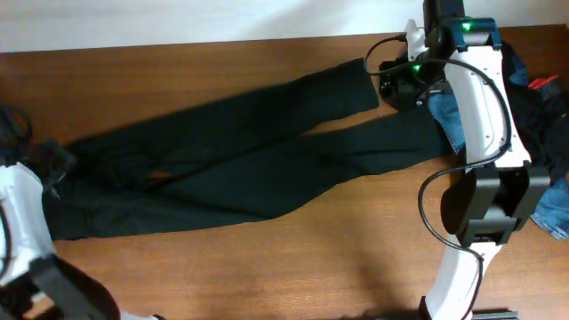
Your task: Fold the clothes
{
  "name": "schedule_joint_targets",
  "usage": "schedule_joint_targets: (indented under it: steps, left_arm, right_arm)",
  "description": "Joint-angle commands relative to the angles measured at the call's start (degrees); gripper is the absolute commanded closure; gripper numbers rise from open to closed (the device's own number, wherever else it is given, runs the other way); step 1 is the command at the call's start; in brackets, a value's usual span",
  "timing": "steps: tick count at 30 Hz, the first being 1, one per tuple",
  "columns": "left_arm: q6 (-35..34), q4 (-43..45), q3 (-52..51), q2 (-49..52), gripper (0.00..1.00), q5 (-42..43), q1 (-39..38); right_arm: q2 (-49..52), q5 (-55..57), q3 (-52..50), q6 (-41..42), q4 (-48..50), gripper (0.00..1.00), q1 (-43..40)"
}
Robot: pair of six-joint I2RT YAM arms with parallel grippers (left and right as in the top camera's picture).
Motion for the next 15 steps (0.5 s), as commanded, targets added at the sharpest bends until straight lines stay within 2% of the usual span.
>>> schedule_joint_targets:
  steps: [1,3,5,6,7,9,10,15]
  left_arm:
    - [-0.57,3.52,-0.61,6.08,0.01,-0.39,1.60]
    - [-0.57,4.57,-0.61,7.89,0.01,-0.33,1.60]
    - [-0.57,4.68,-0.61,8.94,0.10,-0.33,1.60]
    - [-0.57,4.59,-0.61,9.14,0.21,-0.33,1.60]
    - [-0.57,4.55,-0.61,9.16,0.27,-0.33,1.60]
    - [-0.55,4.35,-0.50,8.87,0.53,-0.07,1.60]
    - [-0.57,3.82,-0.35,8.66,0.58,0.35,1.60]
    - [-0.55,-2.89,2.10,5.40,0.68,2.21,1.60]
  right_arm:
    - [0.52,-0.48,1.16,-0.24,-0.15,0.01,0.57]
    - [0.52,-0.48,1.16,-0.24,-0.15,0.01,0.57]
    - [0.52,-0.48,1.16,-0.24,-0.15,0.01,0.57]
    - [0.52,-0.48,1.16,-0.24,-0.13,0.01,0.57]
    - [0.52,-0.48,1.16,-0.24,-0.09,0.01,0.57]
    - [0.52,-0.28,1.16,-0.22,0.20,0.01,0.57]
    - [0.52,-0.26,1.16,-0.22,0.35,0.01,0.57]
    - [0.52,-0.26,1.16,-0.22,0.72,0.01,0.57]
